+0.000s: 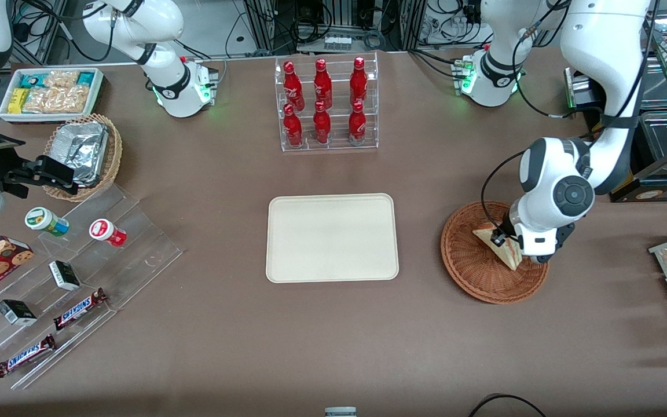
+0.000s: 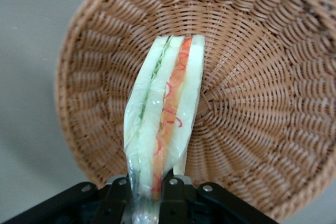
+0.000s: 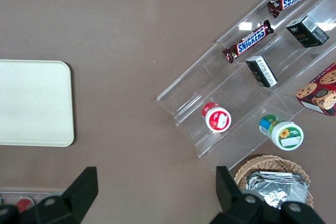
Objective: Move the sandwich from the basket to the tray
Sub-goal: 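Lower the left gripper and close it on the wrapped sandwich, then lift the sandwich and carry it over the cream tray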
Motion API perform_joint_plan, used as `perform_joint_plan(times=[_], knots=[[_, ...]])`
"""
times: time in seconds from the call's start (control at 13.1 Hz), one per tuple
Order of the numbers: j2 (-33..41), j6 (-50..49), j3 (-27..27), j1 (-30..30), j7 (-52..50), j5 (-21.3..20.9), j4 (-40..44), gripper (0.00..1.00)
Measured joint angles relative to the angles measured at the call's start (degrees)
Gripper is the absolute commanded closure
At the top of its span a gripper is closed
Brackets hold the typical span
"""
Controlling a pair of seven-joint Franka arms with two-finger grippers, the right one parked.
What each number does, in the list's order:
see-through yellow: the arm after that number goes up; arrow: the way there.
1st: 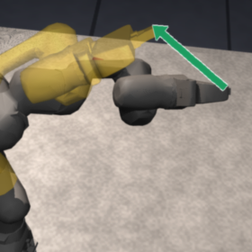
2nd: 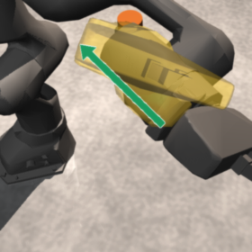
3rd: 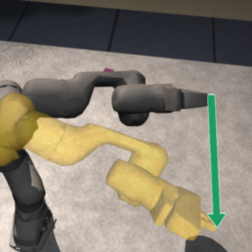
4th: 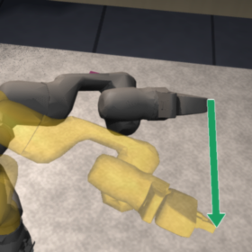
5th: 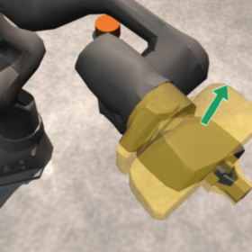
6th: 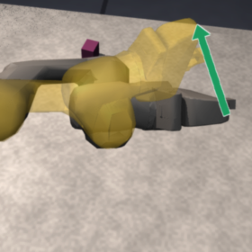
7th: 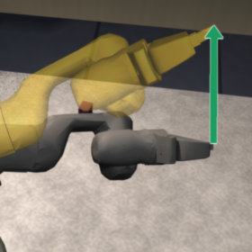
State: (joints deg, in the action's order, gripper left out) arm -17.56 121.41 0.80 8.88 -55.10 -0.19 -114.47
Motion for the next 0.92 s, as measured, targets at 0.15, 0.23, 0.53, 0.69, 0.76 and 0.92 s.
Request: perform_joint_plan(times=[0.15,0.23,0.53,0.69,0.76,0.92], knots=[[0.68,-9.68,0.06,0.53,0.1,-0.44,7.09,0.96],[0.91,-13.04,0.07,1.3,0.1,-0.49,10.35,0.96],[0.83,-16.5,1.24,7.4,0.06,-0.5,16.84,0.97],[-0.93,-16.48,1.52,13.26,-0.19,-0.5,19.21,0.97],[-2.69,-16.45,1.6,16.29,-0.3,-0.51,21.09,0.97],[-7.2,-16.37,1.69,21.51,-0.38,-0.52,25.03,0.97]])
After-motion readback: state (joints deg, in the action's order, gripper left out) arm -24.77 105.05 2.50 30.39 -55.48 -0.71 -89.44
